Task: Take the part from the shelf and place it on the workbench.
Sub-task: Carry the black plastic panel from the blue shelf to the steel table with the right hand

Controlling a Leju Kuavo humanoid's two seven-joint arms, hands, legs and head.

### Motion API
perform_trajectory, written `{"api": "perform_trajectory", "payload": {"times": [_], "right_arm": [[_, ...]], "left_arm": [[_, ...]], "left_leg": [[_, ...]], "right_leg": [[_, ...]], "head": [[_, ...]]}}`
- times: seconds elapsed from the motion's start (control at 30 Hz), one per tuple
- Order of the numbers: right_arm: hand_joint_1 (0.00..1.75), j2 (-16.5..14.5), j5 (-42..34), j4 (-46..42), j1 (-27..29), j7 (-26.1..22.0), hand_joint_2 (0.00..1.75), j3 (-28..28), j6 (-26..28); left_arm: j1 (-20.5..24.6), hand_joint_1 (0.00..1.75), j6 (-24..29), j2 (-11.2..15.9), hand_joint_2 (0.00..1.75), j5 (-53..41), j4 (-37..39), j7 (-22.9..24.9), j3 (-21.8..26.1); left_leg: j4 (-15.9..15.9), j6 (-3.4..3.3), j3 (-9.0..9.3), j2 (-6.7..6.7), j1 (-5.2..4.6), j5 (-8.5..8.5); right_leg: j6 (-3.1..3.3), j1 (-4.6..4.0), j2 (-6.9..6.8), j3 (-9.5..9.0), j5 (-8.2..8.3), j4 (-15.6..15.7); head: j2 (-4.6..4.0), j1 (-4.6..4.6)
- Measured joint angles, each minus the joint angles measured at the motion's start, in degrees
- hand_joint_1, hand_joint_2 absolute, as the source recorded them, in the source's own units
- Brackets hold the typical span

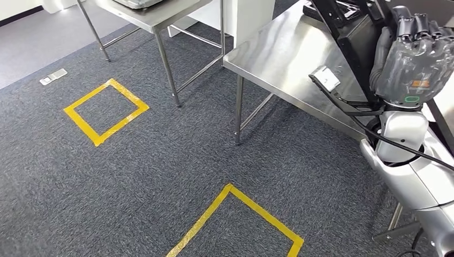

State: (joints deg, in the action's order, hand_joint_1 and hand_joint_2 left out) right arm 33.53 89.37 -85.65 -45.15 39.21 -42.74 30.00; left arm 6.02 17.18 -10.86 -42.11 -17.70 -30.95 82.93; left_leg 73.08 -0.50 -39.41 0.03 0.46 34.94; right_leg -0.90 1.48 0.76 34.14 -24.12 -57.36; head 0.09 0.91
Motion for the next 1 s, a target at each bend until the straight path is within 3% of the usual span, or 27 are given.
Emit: {"api": "perform_trajectory", "payload": {"times": [0.03, 0.07, 0.13, 0.2, 0.23, 0.27, 0.3, 0.33, 0.37, 0.47, 0.53, 0.57, 0.6, 0.67, 0.73, 0.8, 0.87, 1.0], "right_arm": [[1.75, -0.18, 0.00, 0.16, -0.01, 0.00, 1.75, -0.26, -0.03], [1.75, -0.28, 0.00, 0.32, -0.02, 0.00, 1.75, -0.44, -0.04], [1.75, -0.37, 0.00, 0.61, -0.14, 0.00, 1.75, -0.58, -0.03], [1.75, -0.42, 0.00, 0.82, -0.35, 0.00, 1.75, -0.62, 0.00], [1.75, -0.44, 0.00, 0.90, -0.43, 0.00, 1.75, -0.66, 0.01], [1.75, -0.42, 0.00, 0.98, -0.46, 0.00, 1.75, -0.66, 0.01], [1.75, -0.33, 0.00, 1.05, -0.46, 0.00, 1.75, -0.64, -0.01], [1.75, -0.13, -0.01, 1.09, -0.46, 0.00, 1.75, -0.59, -0.10], [1.75, 0.15, -0.01, 1.14, -0.59, 0.00, 1.75, -0.54, -0.24], [1.75, 0.79, 0.00, 1.30, -1.55, 0.00, 1.75, -0.82, -1.10], [1.75, 1.06, 0.00, 1.50, -1.71, 0.00, 1.75, -1.15, -1.48], [1.75, 1.25, 0.00, 1.61, -1.69, 0.00, 1.75, -1.27, -1.55], [1.75, 1.50, 0.00, 1.70, -1.67, 0.00, 1.75, -1.32, -1.60], [1.75, 2.12, 0.00, 1.76, -1.64, 0.00, 1.75, -1.14, -1.56], [1.75, 2.77, 0.00, 1.75, -1.39, 0.00, 1.75, -0.70, -1.39], [1.75, 3.15, 0.00, 1.74, -0.87, 0.00, 1.75, -0.25, -1.22], [1.75, 3.36, 0.00, 1.74, -0.48, 0.00, 1.75, 0.01, -1.17], [1.75, 3.63, 0.00, 1.74, -0.22, 0.00, 1.75, 0.24, -1.16]], "left_arm": [[-0.05, 0.00, -0.01, 0.00, 1.75, 0.02, -0.02, 0.00, 0.05], [-0.08, 0.00, -0.02, 0.00, 1.75, 0.04, -0.03, 0.00, 0.09], [-0.09, 0.00, -0.11, 0.01, 1.75, 0.11, -0.08, 0.00, 0.12], [-0.12, 0.00, -0.29, 0.03, 1.75, 0.17, -0.17, 0.00, 0.13], [-0.14, 0.00, -0.36, 0.03, 1.75, 0.23, -0.23, -0.01, 0.13], [-0.13, 0.00, -0.42, 0.03, 1.75, 0.27, -0.28, -0.02, 0.13], [-0.11, 0.00, -0.47, 0.02, 1.75, 0.32, -0.33, -0.04, 0.14], [-0.07, 0.00, -0.62, -0.02, 1.75, 0.40, -0.39, -0.08, 0.14], [-0.05, 0.00, -0.79, -0.03, 1.75, 0.46, -0.45, -0.13, 0.15], [-0.14, 0.00, -1.55, 0.05, 1.75, 0.61, -0.62, -0.22, 0.15], [-0.21, 0.00, -2.21, 0.10, 1.75, 0.49, -0.63, -0.25, 0.13], [-0.22, 0.00, -2.56, 0.11, 1.75, 0.31, -0.63, -0.27, 0.08], [-0.24, 0.00, -2.93, 0.12, 1.75, 0.02, -0.63, -0.31, -0.04], [-0.24, 0.00, -3.84, 0.25, 1.75, -0.56, -0.62, -0.37, -0.41], [-0.27, 0.00, -4.96, 0.50, 1.75, -1.09, -0.59, -0.45, -0.90], [-0.36, 0.00, -5.83, 0.81, 1.75, -1.56, -0.56, -0.52, -1.35], [-0.44, 0.00, -6.23, 1.05, 1.75, -1.77, -0.55, -0.52, -1.74], [-0.46, 0.00, -6.58, 1.16, 1.75, -1.93, -0.52, -0.52, -2.28]], "left_leg": [[1.97, 0.00, -1.20, -0.16, 0.02, 0.17], [1.79, -0.07, -1.40, -0.24, 0.06, -0.75], [-4.51, -0.32, 1.21, -1.36, 0.29, -4.92], [-11.60, -0.52, 4.43, -4.09, 0.62, -7.84], [-13.31, -0.60, 5.20, -4.96, 0.64, -8.30], [-13.91, -0.72, 5.46, -4.99, 0.51, -8.29], [-14.02, -0.95, 5.46, -4.17, 0.34, -8.41], [-14.32, -1.35, 5.57, -3.48, 0.26, -8.66], [-14.68, -1.81, 5.68, -2.82, 0.25, -8.94], [-15.30, -2.68, 5.71, -1.02, 0.27, -9.41], [-15.27, -2.72, 5.57, -0.03, 0.21, -9.42], [-15.25, -2.70, 5.53, 0.33, 0.22, -9.41], [-15.22, -2.65, 5.54, 0.59, 0.26, -9.39], [-15.10, -2.34, 5.59, 0.86, 0.22, -9.28], [-14.92, -1.79, 5.53, 0.95, -0.07, -9.10], [-14.82, -2.18, 5.42, 0.98, -0.23, -9.13], [-14.94, -2.80, 5.46, 1.03, -0.08, -9.35], [-15.47, -2.33, 5.68, 1.10, 0.15, -9.63]], "right_leg": [[0.05, -0.08, 0.82, -0.01, 0.02, -0.02], [0.06, -0.11, 1.64, -0.03, 0.02, -0.05], [0.03, -0.10, 3.22, -0.05, 0.02, -0.19], [-0.18, -0.33, 4.66, 0.25, -0.01, -0.52], [-0.42, -0.40, 5.33, 0.51, 0.05, -0.59], [-0.76, -0.45, 6.01, 0.79, 0.19, -0.55], [-1.19, -0.43, 6.70, 1.01, 0.40, -0.36], [-1.56, -0.35, 6.61, 1.31, 0.44, -0.48], [-1.72, -0.44, 5.70, 1.85, 0.05, -1.20], [-1.34, -0.66, 1.01, 6.19, -4.08, -9.89], [-1.64, -0.42, 0.11, 8.71, -6.12, -15.79], [-2.06, -0.23, -0.05, 8.69, -6.10, -16.27], [-2.62, 0.02, -0.25, 7.35, -5.19, -14.21], [-3.55, 0.45, -1.01, 2.80, -2.63, -6.15], [-3.42, 0.35, -1.45, -0.19, -1.11, -0.66], [-2.91, 0.26, -1.25, -0.62, -0.79, 0.03], [-2.82, 0.30, -1.11, -0.64, -0.72, 0.02], [-2.49, -0.04, -1.02, -0.54, -0.67, 0.00]], "head": [[0.00, -0.04], [0.00, -0.04], [0.00, -0.08], [0.00, -0.08], [0.00, -0.10], [0.00, -0.08], [0.00, -0.08], [0.00, -0.12], [0.00, -0.01], [0.00, 0.51], [0.00, 0.60], [0.00, 0.61], [0.00, 0.62], [0.00, 0.64], [0.00, 0.60], [0.00, 0.44], [0.00, 0.35], [0.00, 0.34]]}}
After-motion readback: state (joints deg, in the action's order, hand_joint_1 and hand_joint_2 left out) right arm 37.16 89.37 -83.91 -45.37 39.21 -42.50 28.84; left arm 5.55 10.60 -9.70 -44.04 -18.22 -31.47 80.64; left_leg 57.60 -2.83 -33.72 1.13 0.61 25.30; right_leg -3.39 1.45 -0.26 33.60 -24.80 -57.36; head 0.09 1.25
